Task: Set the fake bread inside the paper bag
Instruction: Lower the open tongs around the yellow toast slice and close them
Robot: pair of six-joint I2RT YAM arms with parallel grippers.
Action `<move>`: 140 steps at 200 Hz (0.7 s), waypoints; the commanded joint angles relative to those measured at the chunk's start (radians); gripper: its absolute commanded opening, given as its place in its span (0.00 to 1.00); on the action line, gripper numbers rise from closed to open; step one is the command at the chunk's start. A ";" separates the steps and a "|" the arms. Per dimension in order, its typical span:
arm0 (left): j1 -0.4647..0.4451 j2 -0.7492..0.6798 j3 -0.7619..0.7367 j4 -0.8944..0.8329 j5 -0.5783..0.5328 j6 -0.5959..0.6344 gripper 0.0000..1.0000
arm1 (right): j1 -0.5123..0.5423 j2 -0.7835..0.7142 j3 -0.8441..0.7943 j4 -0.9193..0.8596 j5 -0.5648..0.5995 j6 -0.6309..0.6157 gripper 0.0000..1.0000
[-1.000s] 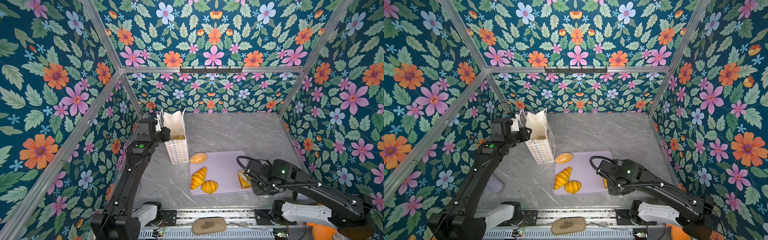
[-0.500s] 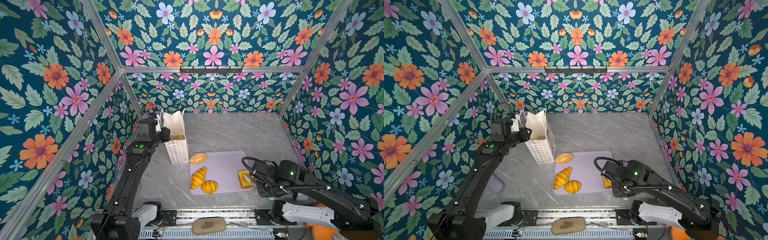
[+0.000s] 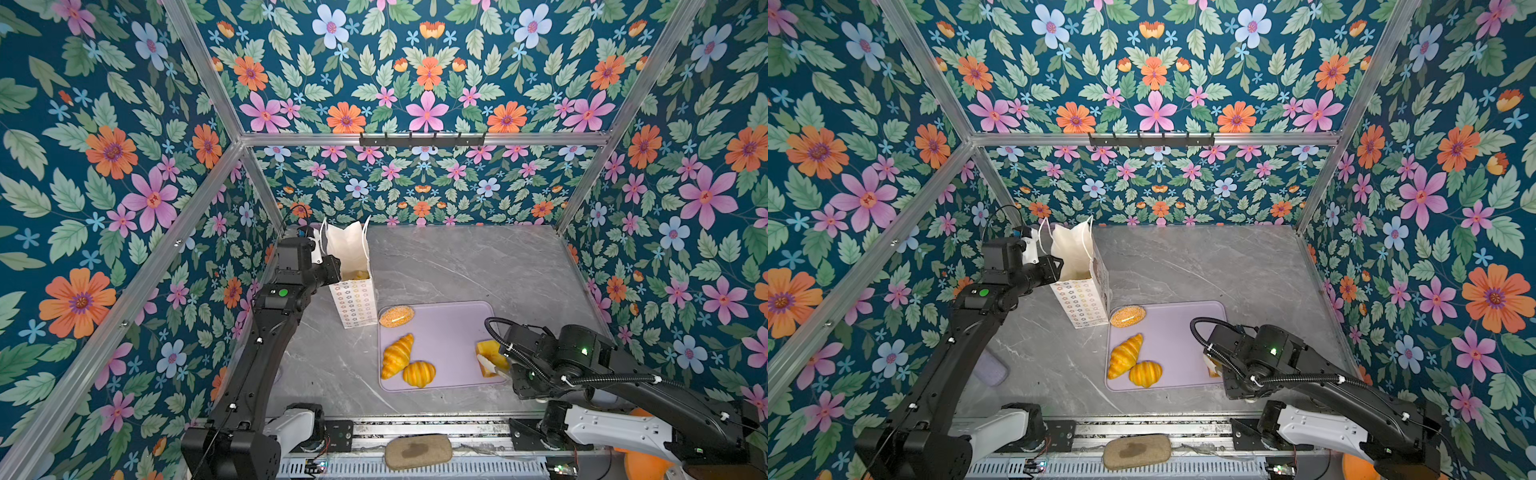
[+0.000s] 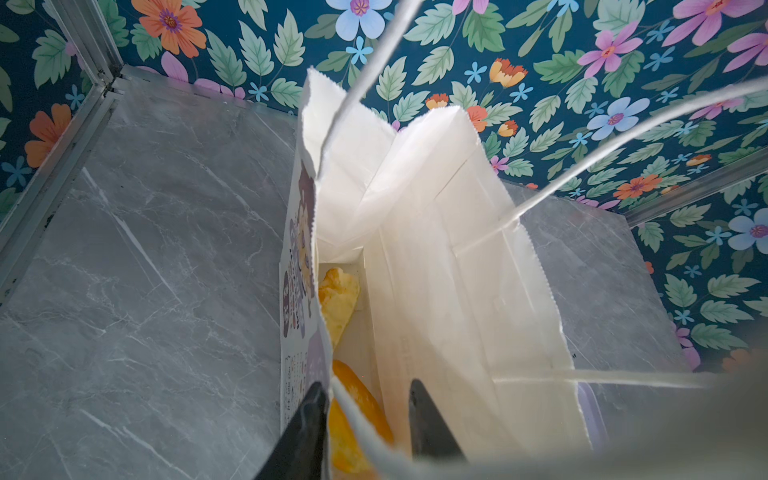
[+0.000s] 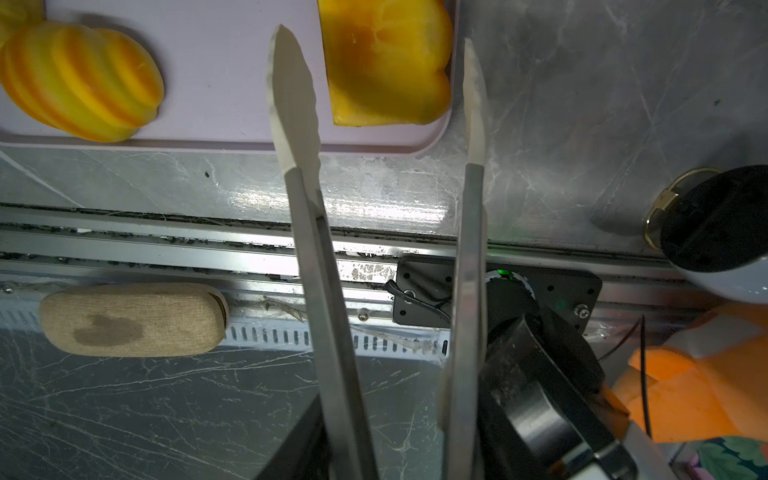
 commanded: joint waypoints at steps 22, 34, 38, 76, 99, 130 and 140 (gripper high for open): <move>0.000 -0.005 0.001 0.021 -0.004 0.012 0.35 | 0.001 -0.011 -0.030 0.026 0.004 0.006 0.47; 0.001 -0.008 0.003 0.021 -0.004 0.012 0.35 | 0.001 -0.018 -0.042 0.039 0.004 0.007 0.47; 0.000 -0.008 0.004 0.021 -0.004 0.013 0.35 | 0.000 -0.020 -0.044 0.043 0.007 0.009 0.47; 0.000 -0.009 0.005 0.018 -0.004 0.012 0.35 | 0.001 -0.005 -0.058 0.060 0.027 0.011 0.47; 0.000 -0.012 0.002 0.018 -0.002 0.011 0.35 | 0.000 0.018 -0.068 0.080 0.024 0.009 0.47; 0.000 -0.015 -0.001 0.018 -0.002 0.011 0.35 | -0.001 0.031 -0.078 0.083 0.039 0.016 0.46; 0.000 -0.014 -0.001 0.018 0.000 0.012 0.35 | -0.002 0.035 -0.083 0.089 0.042 0.019 0.46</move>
